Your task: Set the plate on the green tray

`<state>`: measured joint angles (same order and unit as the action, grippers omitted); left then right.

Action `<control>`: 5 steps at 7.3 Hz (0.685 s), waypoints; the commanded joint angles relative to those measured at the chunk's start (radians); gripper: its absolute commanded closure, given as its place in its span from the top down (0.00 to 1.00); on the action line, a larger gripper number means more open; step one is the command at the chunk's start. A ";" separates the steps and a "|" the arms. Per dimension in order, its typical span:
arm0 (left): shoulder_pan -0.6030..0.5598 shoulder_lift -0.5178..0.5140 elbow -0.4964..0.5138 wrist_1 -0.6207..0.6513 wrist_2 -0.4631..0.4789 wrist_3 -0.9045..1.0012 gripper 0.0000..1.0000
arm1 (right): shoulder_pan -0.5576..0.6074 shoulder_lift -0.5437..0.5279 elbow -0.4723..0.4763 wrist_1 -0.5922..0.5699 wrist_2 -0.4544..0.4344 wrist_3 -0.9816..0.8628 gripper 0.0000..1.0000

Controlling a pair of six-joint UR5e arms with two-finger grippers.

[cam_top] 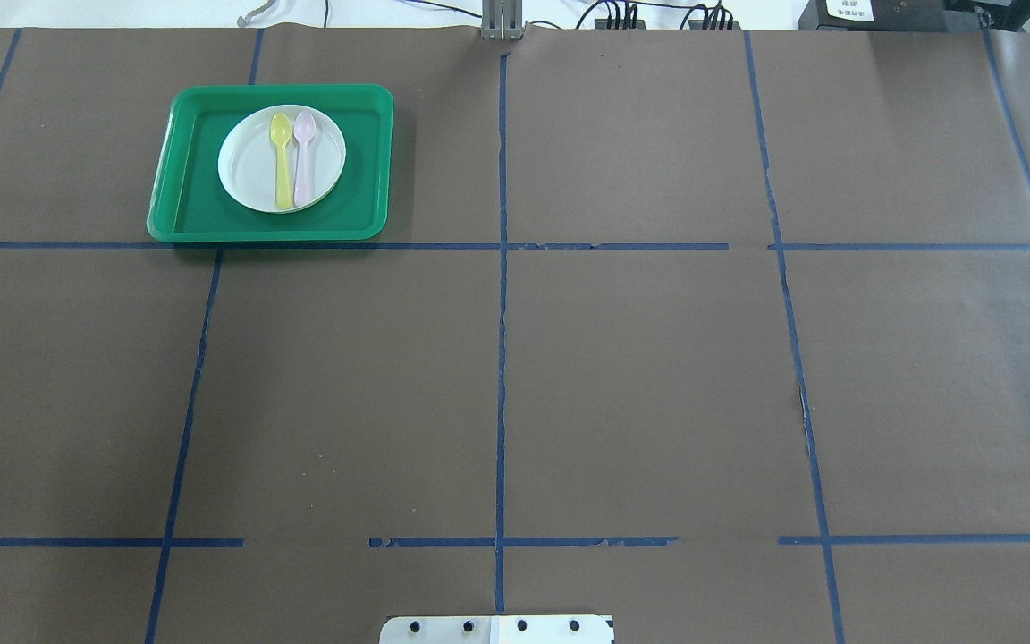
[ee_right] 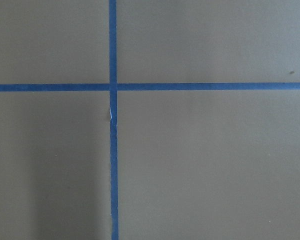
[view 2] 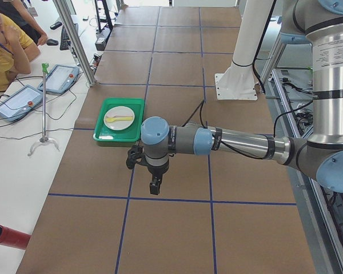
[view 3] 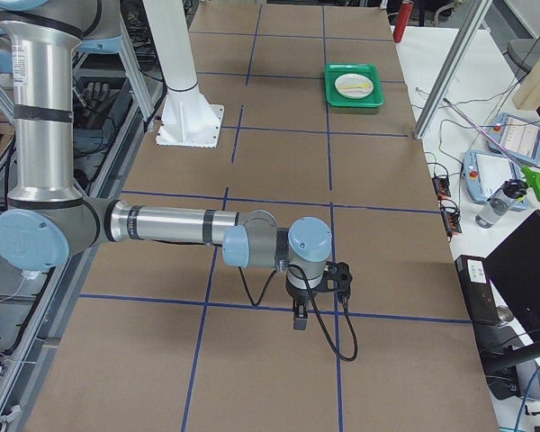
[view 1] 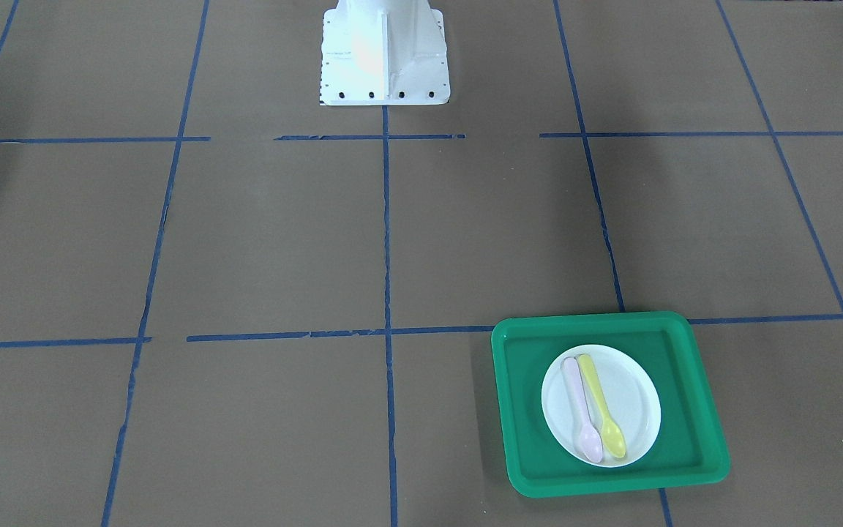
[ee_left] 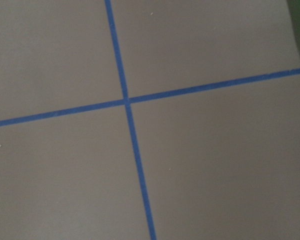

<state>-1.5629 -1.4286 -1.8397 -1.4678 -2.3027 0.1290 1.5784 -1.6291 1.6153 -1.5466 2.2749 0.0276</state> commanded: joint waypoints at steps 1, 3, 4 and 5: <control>-0.009 0.017 0.005 0.000 -0.004 0.003 1.00 | 0.000 0.000 0.000 0.000 0.000 0.000 1.00; -0.008 0.014 0.023 -0.005 -0.009 0.003 1.00 | 0.000 0.000 0.000 0.000 0.000 0.000 1.00; -0.008 0.014 0.030 -0.006 -0.003 0.001 1.00 | 0.000 -0.002 0.000 0.000 0.002 0.000 1.00; -0.008 0.014 0.016 -0.006 -0.003 0.001 1.00 | 0.000 0.000 0.000 0.000 0.000 0.000 1.00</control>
<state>-1.5709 -1.4139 -1.8169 -1.4731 -2.3077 0.1310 1.5785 -1.6296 1.6153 -1.5462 2.2757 0.0276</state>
